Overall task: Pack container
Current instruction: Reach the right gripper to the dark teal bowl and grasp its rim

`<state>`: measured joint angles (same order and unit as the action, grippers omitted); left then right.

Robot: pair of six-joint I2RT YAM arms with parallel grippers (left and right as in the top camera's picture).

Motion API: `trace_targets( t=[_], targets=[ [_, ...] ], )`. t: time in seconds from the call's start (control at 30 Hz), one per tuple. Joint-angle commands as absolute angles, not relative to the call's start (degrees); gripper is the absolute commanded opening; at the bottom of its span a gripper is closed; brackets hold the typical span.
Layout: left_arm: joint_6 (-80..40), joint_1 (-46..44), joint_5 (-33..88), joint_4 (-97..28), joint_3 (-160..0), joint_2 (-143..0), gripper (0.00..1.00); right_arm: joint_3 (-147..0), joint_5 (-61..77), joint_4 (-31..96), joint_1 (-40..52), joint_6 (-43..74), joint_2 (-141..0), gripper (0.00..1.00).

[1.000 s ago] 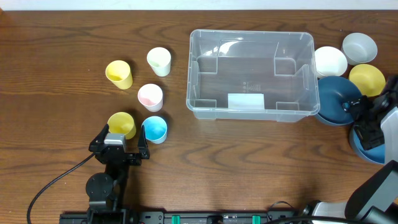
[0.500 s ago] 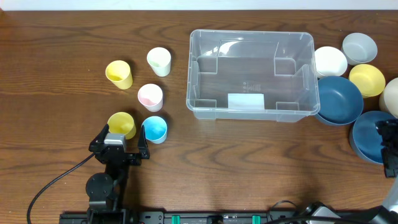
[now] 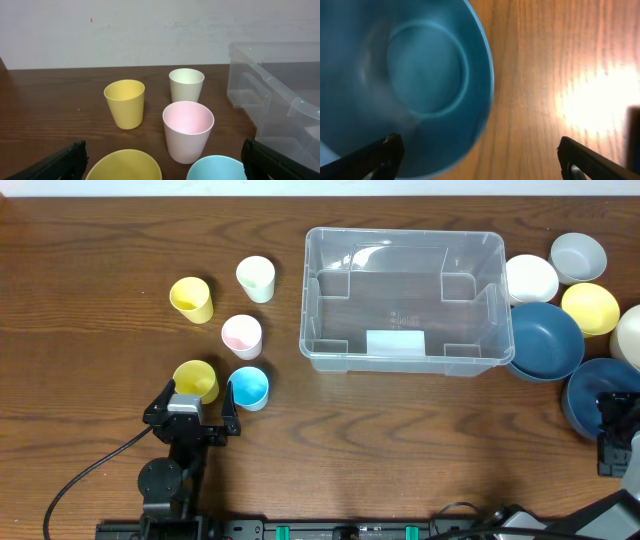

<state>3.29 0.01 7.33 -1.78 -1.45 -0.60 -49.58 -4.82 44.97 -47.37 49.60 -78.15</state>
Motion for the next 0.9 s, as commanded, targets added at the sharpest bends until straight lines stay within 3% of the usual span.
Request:
trace_targets(
  t=[0.0,0.5,0.57,0.73,0.87],
  targets=[
    [4.05,0.32,7.97,-3.40,-0.23,-0.27,0.98,-48.36,-4.64,43.22,-48.47,50.59,-80.07,0.99],
    [4.05,0.32,7.94,-3.38,-0.23,-0.27,0.98,-48.31,-4.47,40.77,-48.49,51.00,-90.52,0.98],
    [4.05,0.32,7.97,-3.38,-0.23,-0.27,0.98,-48.31,-4.51,40.47,-48.49,51.00,-90.52,0.89],
    [4.05,0.32,7.97,-3.38,-0.23,-0.27,0.98,-48.31,-4.91,40.45,-48.49,51.24,-90.52,0.54],
    [4.05,0.32,7.97,-3.38,-0.23,-0.27,0.98,-48.31,-5.37,40.53,-48.62,51.27,-90.52,0.43]
  ],
)
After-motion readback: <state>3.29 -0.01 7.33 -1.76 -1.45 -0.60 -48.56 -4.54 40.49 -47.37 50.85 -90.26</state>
